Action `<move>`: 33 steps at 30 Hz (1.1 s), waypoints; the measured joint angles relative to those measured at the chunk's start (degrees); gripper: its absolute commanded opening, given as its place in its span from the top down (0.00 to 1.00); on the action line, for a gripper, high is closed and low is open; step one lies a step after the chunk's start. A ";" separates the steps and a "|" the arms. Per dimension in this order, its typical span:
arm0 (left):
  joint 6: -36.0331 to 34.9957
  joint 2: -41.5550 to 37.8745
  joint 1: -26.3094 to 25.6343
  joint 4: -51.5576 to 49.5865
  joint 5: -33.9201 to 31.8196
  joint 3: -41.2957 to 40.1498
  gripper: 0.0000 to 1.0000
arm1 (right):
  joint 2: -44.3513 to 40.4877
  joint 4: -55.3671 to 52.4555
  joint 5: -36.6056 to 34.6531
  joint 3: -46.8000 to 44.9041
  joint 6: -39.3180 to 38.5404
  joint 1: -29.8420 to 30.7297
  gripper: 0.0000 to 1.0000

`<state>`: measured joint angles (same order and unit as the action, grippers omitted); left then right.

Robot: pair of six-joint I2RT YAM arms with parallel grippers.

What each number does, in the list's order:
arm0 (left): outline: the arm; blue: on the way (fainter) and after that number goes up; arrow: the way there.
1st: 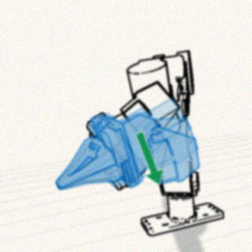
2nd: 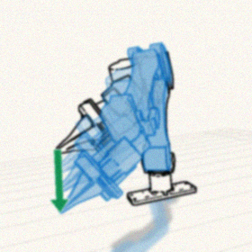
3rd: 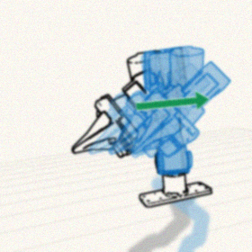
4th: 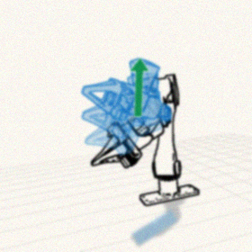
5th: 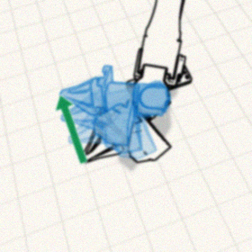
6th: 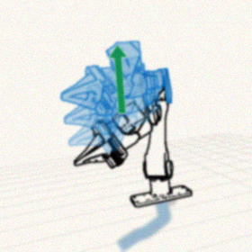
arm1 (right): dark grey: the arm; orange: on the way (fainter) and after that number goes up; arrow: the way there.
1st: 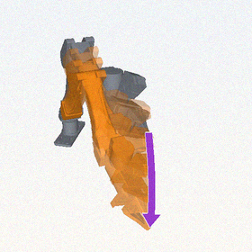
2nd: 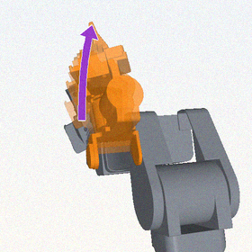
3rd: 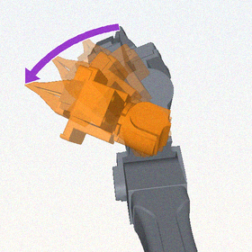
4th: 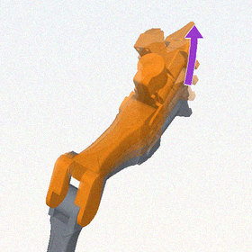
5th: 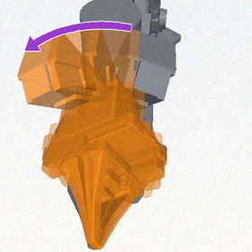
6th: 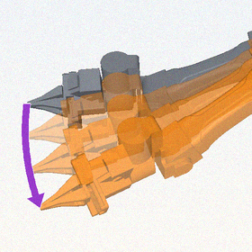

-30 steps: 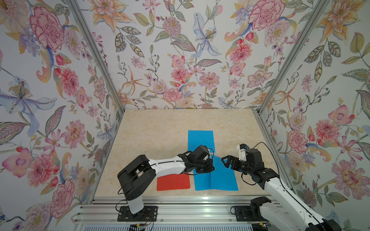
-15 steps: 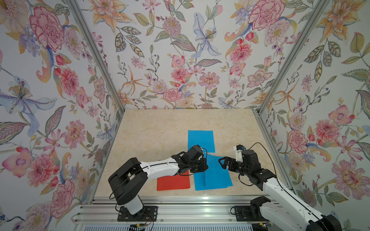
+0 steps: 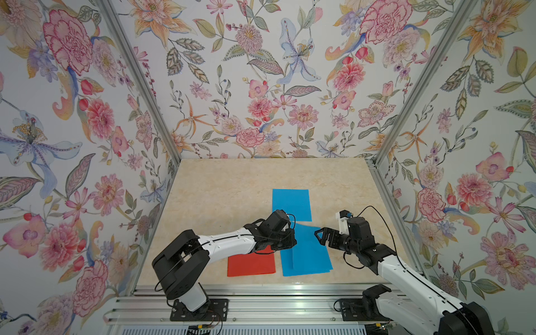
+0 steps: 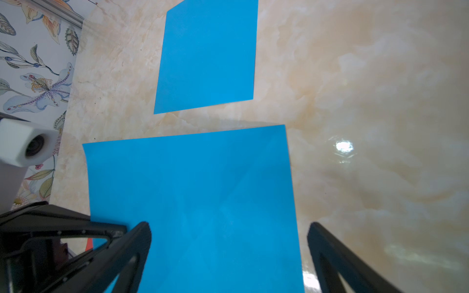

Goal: Sort the scattered colored papers by color
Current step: Place the colored paper.

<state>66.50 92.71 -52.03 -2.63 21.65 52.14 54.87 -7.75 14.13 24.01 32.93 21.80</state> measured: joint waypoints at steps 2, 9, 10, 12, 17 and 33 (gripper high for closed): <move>-0.15 0.00 0.02 -0.39 0.46 0.00 1.00 | 0.31 0.20 -0.02 0.00 0.15 0.26 0.00; -0.31 -0.04 0.02 -0.96 0.68 0.00 1.00 | 1.97 2.14 -0.02 -0.02 0.68 1.49 0.00; -0.33 -0.04 0.02 -1.05 0.68 0.00 1.00 | 2.36 2.54 -0.07 -0.02 0.81 1.75 0.00; -0.39 -0.04 0.02 -1.29 0.68 -0.02 1.00 | 3.26 3.23 -0.07 -0.02 1.05 2.38 0.00; -0.76 -0.26 0.07 -1.70 0.68 -0.37 1.00 | 4.96 4.70 -0.28 -0.11 1.60 3.85 0.00; -1.18 -1.86 0.66 -2.78 0.63 -0.61 1.00 | 6.34 7.26 -1.31 -0.57 2.12 5.01 0.00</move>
<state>65.32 90.85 -51.37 -5.41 22.28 51.53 61.21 -0.49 12.82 23.44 35.05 26.81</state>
